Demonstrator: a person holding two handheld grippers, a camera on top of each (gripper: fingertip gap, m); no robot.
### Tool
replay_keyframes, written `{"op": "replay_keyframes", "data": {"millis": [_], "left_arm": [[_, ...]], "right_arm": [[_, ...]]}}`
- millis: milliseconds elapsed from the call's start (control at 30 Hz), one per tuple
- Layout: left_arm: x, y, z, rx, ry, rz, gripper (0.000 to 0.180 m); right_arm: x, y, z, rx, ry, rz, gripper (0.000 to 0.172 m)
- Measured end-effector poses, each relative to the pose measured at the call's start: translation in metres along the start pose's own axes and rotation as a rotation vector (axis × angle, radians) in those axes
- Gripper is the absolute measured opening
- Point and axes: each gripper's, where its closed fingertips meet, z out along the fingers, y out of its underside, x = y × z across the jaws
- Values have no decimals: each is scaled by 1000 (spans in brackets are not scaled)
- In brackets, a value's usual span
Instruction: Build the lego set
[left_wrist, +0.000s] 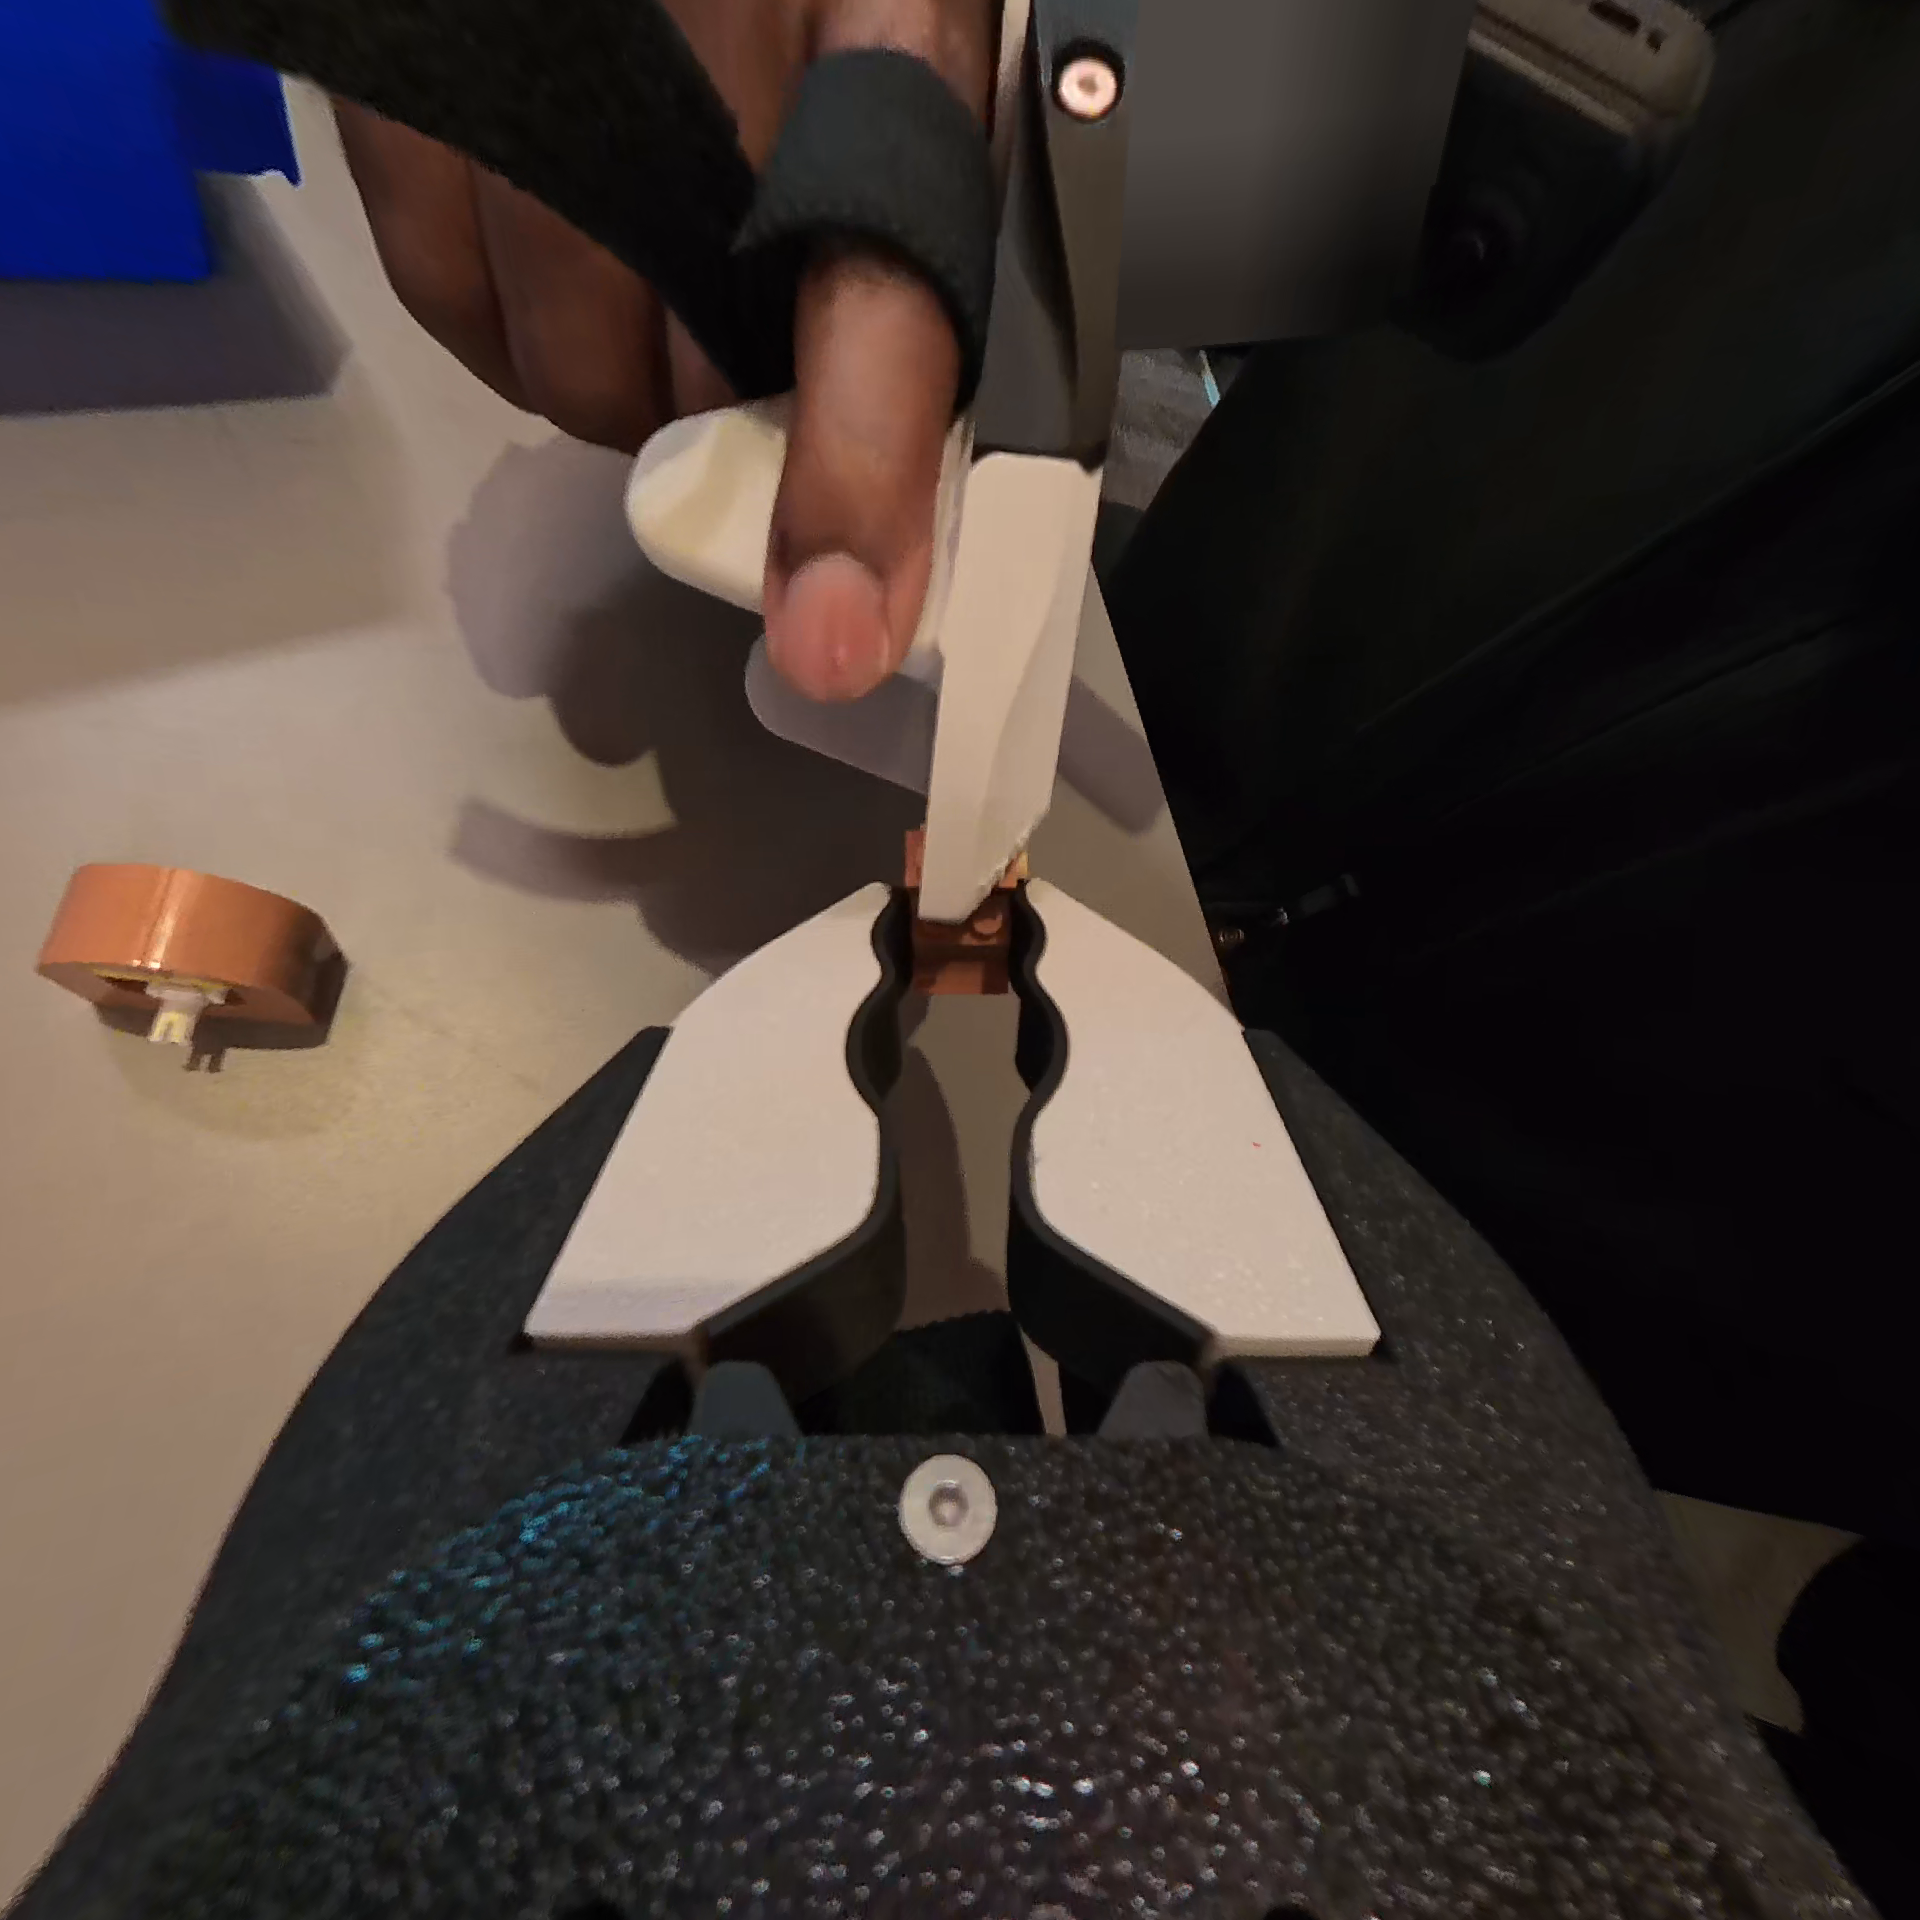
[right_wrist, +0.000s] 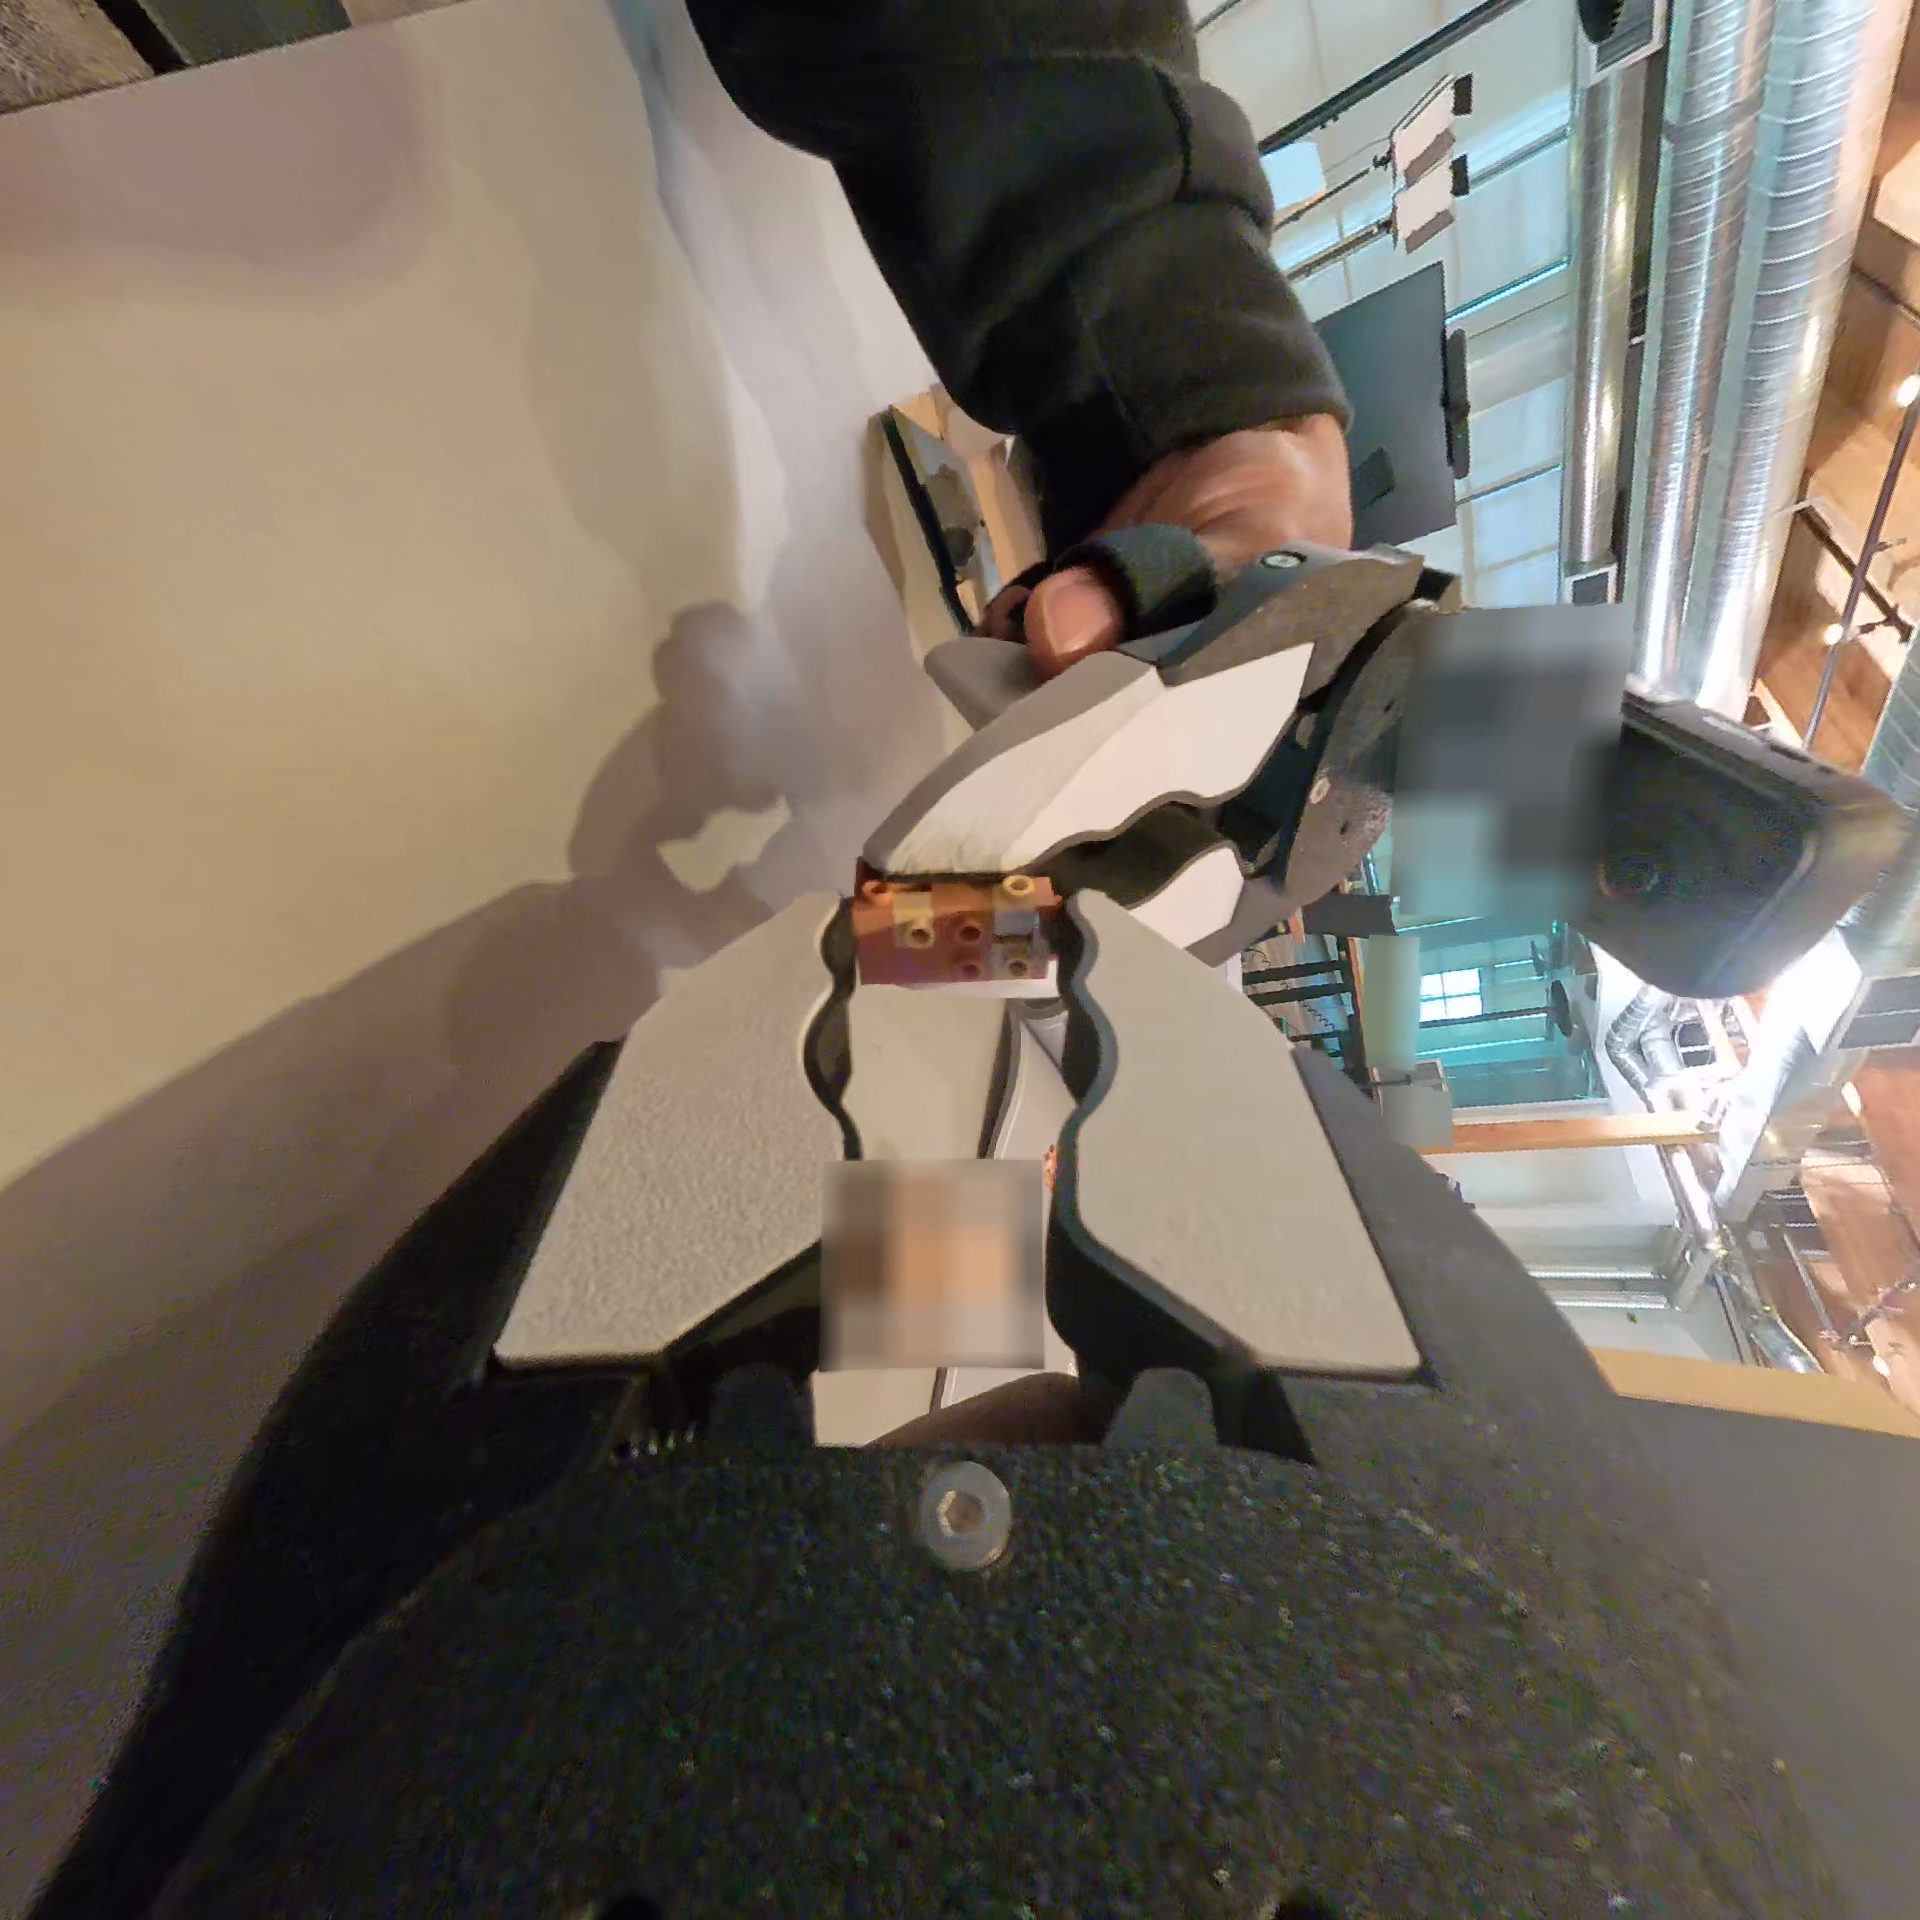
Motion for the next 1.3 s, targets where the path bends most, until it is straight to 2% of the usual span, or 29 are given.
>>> {"op": "replay_keyframes", "data": {"millis": [400,500,533,600,733,1033,1300], "left_arm": [[-3,-1,4,-30,-4,-4,17],[-12,-2,1,-8,-73,4,18],[-17,-2,0,1,-107,5,17],[-25,4,-1,-10,-156,-11,17],[-39,15,-2,-5,-259,-26,17],[-63,25,20,-161,-474,82,17],[-66,31,28,-175,-486,88,22]], "right_arm": [[-3,4,-3,-27,-48,-3,36],[0,12,0,-58,-5,36,38],[0,16,0,-68,2,49,44],[-3,19,-2,-77,-17,98,58],[-2,29,-13,-81,-14,236,64],[23,47,-26,-25,80,592,54],[15,59,-23,-48,60,707,51]]}}
